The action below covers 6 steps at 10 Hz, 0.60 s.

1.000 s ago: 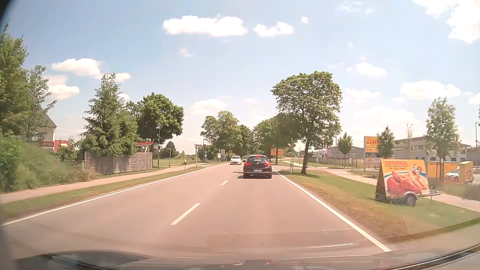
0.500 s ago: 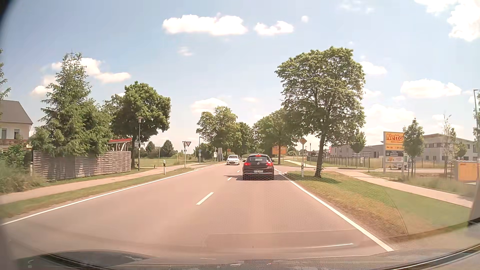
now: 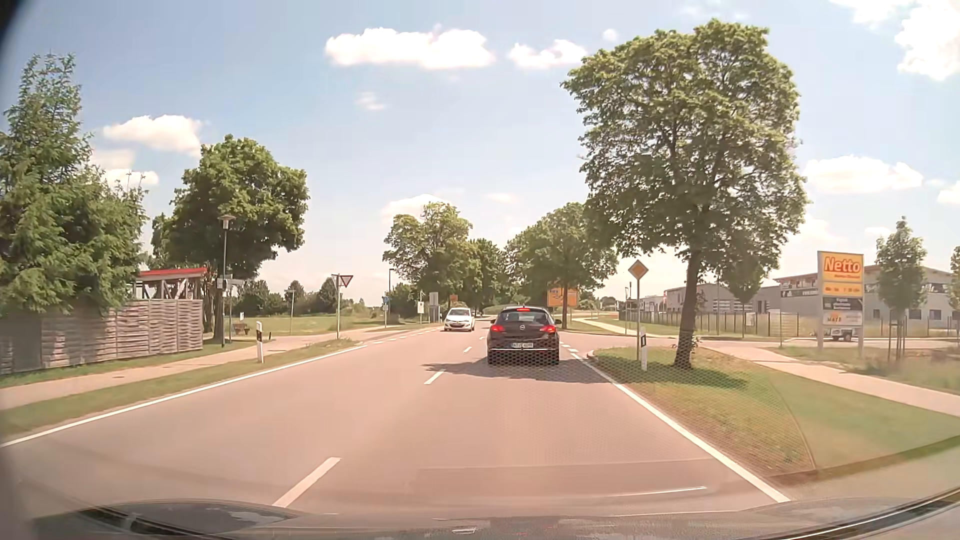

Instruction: Follow the waypoints while adhering to traffic rules and regulations

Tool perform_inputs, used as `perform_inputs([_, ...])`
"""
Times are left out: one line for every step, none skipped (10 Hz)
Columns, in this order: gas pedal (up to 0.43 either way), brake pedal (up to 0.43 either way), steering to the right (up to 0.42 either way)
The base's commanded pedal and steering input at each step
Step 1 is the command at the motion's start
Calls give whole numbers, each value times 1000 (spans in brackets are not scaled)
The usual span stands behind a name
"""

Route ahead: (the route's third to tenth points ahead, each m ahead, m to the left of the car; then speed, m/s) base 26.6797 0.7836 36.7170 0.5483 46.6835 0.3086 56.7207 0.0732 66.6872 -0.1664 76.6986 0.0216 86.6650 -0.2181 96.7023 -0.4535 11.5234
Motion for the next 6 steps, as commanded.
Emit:
perform_inputs([0,250,0])
perform_inputs([0,256,0])
perform_inputs([0,256,0])
perform_inputs([0,262,0])
perform_inputs([0,262,0])
perform_inputs([0,262,0])
